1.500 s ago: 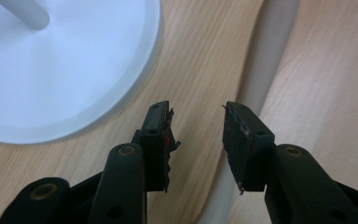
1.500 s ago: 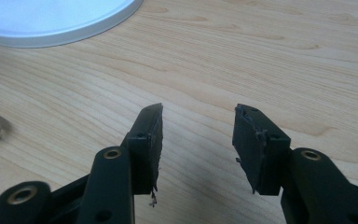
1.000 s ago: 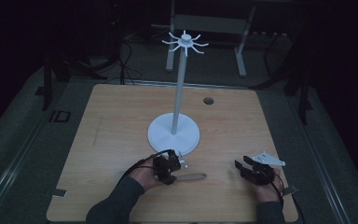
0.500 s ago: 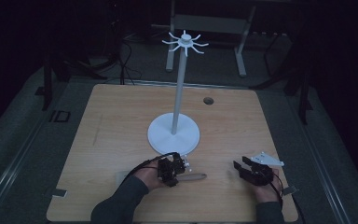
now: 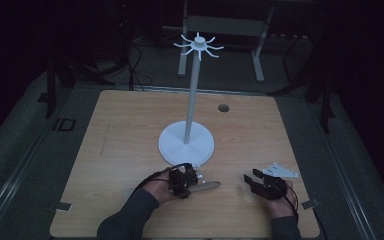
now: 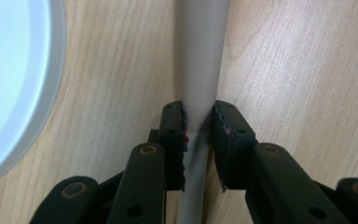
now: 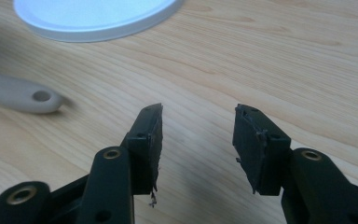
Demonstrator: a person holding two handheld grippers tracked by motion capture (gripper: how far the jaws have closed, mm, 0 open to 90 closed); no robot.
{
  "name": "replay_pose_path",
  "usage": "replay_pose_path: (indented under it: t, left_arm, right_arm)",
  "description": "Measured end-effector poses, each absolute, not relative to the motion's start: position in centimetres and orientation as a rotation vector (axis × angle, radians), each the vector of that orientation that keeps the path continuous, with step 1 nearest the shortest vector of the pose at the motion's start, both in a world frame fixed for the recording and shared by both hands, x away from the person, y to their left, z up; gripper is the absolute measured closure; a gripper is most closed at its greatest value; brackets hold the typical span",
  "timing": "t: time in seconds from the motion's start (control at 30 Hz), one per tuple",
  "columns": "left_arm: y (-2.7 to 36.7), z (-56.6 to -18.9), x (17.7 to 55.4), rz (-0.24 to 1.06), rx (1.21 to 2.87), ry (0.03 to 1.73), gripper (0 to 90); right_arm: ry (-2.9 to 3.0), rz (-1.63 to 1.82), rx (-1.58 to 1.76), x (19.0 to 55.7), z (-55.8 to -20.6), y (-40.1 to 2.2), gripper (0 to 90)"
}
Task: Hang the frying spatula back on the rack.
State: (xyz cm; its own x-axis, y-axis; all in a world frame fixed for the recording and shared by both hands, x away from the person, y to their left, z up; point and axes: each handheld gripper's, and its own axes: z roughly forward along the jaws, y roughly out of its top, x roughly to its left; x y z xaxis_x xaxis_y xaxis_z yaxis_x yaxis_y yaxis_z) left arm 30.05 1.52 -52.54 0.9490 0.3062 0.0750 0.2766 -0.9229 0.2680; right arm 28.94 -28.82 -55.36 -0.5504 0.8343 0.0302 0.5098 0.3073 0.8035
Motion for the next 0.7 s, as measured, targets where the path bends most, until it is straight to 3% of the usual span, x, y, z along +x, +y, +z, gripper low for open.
replay_pose_path:
  t: [0.7]
  left_arm:
    - [2.9, -49.3, 29.6, 0.374, 2.580, 0.578, 74.7]
  right_arm:
    - [2.218, 1.384, 1.112, 28.7, -52.2, -24.4, 50.3]
